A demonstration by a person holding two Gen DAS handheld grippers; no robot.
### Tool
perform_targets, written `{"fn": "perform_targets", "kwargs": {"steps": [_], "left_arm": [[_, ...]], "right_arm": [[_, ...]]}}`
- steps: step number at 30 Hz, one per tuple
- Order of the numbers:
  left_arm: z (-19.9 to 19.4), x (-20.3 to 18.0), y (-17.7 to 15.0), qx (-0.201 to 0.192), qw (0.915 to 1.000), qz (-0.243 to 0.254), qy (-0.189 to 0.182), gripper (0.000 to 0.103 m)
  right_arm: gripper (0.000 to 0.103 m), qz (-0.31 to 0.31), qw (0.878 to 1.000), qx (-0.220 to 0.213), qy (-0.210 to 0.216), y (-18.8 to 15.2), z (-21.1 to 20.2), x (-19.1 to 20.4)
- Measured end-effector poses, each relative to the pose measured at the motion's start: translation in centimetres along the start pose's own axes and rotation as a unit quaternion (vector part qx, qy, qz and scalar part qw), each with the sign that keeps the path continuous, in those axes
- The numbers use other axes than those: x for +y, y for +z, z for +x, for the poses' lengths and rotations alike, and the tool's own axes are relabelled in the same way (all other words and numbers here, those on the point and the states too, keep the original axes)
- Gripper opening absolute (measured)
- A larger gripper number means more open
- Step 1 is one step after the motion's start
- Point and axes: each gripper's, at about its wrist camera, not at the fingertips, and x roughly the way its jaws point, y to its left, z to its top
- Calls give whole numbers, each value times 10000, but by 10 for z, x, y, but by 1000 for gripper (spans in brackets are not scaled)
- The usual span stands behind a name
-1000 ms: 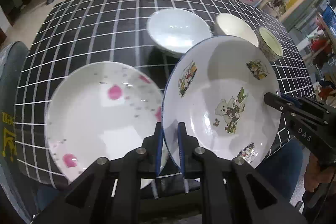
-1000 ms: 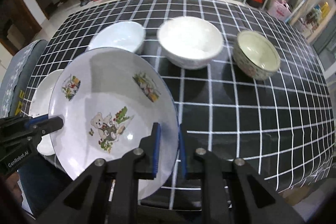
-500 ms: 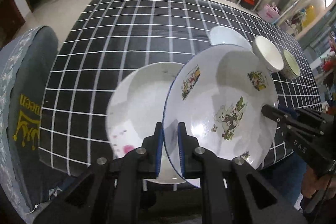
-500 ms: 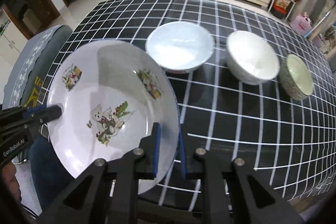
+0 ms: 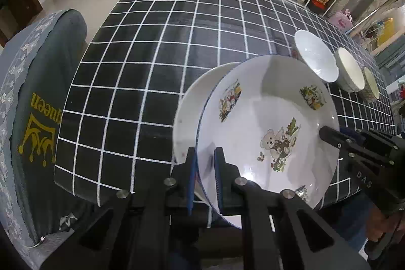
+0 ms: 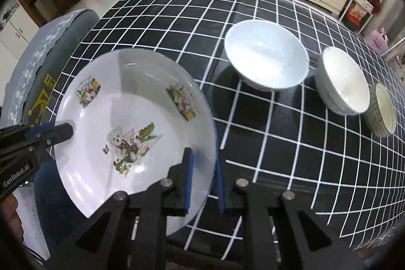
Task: Organize plates and bowls
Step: 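Lower the bear-print plate onto the pink-petal plate stack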
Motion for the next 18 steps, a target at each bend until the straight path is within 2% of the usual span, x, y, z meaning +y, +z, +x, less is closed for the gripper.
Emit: {"fn": "perform_targets", "kwargs": {"steps": [18], "left_arm": [[25, 20, 9, 204, 9997, -117, 99, 12]], "right_arm": [[21, -155, 9995, 229, -149, 14, 26, 19]]}}
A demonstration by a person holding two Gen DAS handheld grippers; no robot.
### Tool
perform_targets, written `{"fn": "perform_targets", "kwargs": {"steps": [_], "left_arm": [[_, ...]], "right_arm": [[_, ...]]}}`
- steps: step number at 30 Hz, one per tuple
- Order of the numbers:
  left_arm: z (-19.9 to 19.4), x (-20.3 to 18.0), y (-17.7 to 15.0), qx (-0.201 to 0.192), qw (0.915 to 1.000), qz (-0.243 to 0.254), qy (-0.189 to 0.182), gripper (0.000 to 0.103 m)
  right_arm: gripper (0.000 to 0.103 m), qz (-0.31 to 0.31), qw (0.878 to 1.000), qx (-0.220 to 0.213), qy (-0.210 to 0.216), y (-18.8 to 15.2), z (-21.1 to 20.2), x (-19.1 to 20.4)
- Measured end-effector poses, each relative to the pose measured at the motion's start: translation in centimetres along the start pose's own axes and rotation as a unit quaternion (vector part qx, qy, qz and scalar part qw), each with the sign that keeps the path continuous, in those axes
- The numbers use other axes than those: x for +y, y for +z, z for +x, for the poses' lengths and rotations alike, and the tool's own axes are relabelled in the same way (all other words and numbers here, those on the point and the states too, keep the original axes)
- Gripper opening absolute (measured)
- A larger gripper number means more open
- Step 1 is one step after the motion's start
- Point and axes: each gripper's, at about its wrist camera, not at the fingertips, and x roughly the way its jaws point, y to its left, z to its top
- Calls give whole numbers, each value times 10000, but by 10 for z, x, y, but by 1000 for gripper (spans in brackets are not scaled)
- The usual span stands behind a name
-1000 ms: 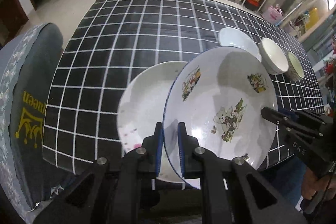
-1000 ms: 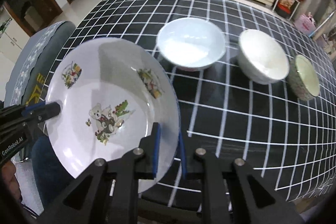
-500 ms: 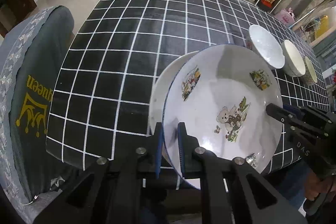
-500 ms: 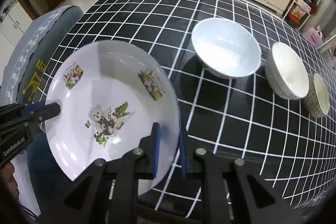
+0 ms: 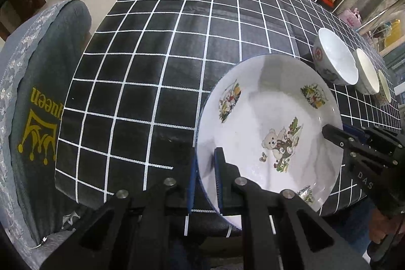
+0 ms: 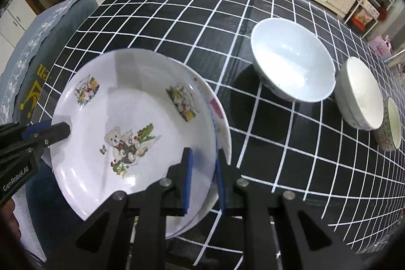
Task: Organize plates and bowls
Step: 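Lower the bear-print plate onto the pink-petal plate stack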
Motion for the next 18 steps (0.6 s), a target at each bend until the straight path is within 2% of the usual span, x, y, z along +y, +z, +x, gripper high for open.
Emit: {"fn": "perform_targets", "kwargs": {"steps": [18], "left_arm": [[7, -4, -2, 67, 10000, 18, 55, 13]], "right_arm": [[21, 45, 9999, 23, 107, -2, -3, -5]]}}
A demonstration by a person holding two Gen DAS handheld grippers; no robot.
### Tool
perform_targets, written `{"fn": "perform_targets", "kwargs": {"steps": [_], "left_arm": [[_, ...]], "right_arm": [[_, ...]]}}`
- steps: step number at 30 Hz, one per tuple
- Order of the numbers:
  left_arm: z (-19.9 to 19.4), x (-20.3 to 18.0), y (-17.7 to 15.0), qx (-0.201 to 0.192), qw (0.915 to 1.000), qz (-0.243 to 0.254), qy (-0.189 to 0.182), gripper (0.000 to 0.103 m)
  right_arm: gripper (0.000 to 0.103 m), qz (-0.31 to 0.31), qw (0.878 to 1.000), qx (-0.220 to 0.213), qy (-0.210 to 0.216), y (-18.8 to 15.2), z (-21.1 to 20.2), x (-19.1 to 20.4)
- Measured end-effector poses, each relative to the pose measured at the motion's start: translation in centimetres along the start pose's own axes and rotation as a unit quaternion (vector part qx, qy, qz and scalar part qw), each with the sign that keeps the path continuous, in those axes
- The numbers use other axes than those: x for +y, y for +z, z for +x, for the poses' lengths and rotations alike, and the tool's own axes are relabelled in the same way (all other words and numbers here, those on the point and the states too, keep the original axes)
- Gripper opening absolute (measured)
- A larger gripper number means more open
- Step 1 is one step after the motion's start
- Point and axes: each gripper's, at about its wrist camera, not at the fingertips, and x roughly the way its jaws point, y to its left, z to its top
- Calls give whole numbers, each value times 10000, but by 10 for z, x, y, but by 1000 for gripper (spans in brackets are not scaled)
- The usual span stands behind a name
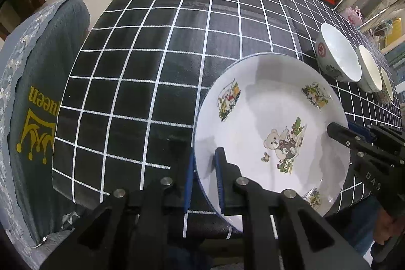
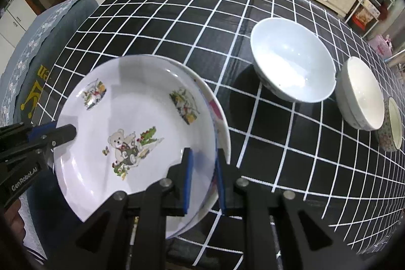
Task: Organize plates and bowls
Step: 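Lower the bear-print plate onto the pink-petal plate stack, then move the right gripper over to the plain white bowl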
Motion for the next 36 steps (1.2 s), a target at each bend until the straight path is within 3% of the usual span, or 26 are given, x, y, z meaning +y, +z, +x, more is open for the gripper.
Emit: {"fn": "perform_targets", "kwargs": {"steps": [6, 8, 10, 23, 30, 36], "left_arm": [[-13, -1, -6, -108, 9999, 29, -46, 13], [-18, -1, -7, -139, 9999, 63, -24, 13], [-22, -2, -9, -177, 9998, 76, -21, 13], [-69, -45, -8, -436, 9958, 437, -670, 23], [-88, -87, 24, -331, 9925, 672, -968, 26], [-96, -116, 51, -265, 9902, 760, -1142, 28]], "right_arm": [[25, 220, 9997, -38, 106, -5, -8, -6], [40, 168, 9998, -61, -20, -8, -12, -5], [43, 133, 9998, -122, -50, -10, -15, -5], [44, 564, 9968, -375, 418, -16, -63, -38], [44, 1103, 9885, -234, 1003, -4, -90, -78], [44, 1268, 9872, -281, 925, 13, -102, -100]]}}
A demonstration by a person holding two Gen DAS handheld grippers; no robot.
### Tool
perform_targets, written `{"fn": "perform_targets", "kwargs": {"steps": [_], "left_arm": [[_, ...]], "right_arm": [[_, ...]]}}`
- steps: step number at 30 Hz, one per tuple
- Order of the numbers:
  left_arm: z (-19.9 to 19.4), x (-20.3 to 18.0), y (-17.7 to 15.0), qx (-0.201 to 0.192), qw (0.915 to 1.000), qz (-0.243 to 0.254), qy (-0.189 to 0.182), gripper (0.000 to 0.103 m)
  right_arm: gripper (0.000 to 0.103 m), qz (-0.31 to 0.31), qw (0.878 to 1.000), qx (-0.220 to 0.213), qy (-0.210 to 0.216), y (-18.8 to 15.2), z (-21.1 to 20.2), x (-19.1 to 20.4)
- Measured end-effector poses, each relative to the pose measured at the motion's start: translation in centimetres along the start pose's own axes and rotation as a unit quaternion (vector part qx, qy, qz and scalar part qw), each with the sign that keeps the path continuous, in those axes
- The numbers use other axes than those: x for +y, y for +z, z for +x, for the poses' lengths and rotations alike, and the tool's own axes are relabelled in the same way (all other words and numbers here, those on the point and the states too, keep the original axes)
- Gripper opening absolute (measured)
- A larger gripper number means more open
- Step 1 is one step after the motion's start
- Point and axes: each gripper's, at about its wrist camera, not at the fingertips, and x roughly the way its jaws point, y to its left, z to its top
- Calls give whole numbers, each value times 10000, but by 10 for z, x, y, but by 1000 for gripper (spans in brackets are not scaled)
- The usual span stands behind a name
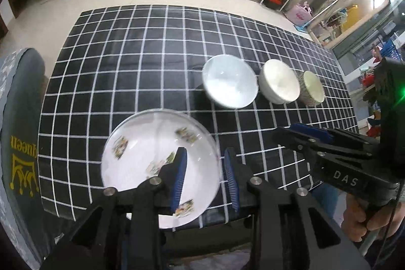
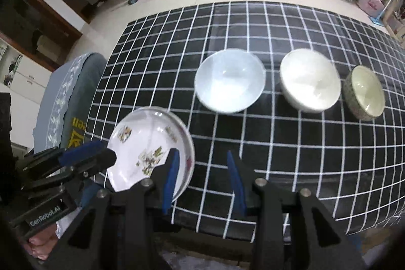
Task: Organize plates and bowls
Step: 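Move the right gripper over to the plain white bowl, then grasp the rim of the plain white bowl with the right gripper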
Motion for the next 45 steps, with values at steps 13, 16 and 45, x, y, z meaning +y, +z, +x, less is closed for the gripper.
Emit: {"fn": "perform_targets", "kwargs": {"steps": [13, 16, 45], "left_arm": [[49, -19, 56, 306, 9993, 124, -155, 28], [68, -15, 69, 416, 9990, 72, -159, 28], [168, 15, 107, 948, 9953, 198, 49, 9]], "right_arm": [[44, 294, 9992, 273, 71, 51, 25, -30], [44, 376, 9987, 332, 16, 61, 35, -42], [16, 581, 9938, 753, -577, 90, 121, -82]]}}
